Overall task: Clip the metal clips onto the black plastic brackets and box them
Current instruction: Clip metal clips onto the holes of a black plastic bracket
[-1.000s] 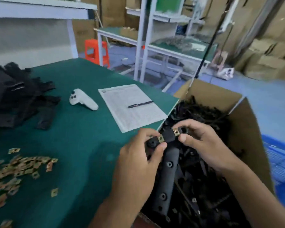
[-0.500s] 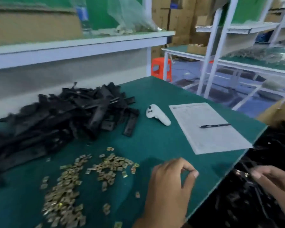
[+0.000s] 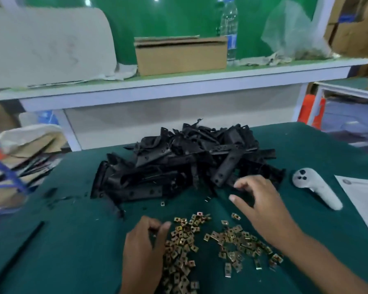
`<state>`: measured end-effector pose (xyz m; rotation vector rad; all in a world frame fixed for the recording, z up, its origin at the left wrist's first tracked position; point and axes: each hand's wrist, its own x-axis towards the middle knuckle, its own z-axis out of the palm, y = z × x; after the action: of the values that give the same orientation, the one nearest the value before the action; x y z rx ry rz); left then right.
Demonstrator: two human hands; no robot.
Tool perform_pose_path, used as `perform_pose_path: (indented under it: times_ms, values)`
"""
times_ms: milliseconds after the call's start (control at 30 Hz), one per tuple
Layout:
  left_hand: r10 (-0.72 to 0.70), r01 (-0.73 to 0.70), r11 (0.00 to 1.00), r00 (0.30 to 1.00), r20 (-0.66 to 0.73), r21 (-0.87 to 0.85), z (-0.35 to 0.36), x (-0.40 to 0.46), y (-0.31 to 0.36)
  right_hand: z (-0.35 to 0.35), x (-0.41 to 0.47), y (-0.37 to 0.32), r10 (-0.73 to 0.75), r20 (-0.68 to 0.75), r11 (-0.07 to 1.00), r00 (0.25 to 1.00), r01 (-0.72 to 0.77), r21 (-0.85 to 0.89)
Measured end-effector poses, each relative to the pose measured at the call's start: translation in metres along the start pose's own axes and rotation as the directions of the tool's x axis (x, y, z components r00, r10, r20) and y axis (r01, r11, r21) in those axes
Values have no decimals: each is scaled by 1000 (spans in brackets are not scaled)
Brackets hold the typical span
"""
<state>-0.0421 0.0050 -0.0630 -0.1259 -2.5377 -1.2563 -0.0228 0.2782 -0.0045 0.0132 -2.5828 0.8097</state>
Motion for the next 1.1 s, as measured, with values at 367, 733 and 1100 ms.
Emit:
perform_pose_path:
  times_ms: [367, 733, 1100]
  values:
    - [-45, 13, 983, 984, -174, -181, 7, -2, 5, 32, 90, 14, -133, 47, 813, 990, 137, -566]
    - [22, -52, 944, 995, -95, -327, -1, -2, 12, 2, 0, -25, 316, -289, 475, 904, 113, 873]
    - [-371, 181, 411, 928, 18, -894, -22, 21, 3, 49, -49, -31, -200, 469, 895, 860, -35, 445]
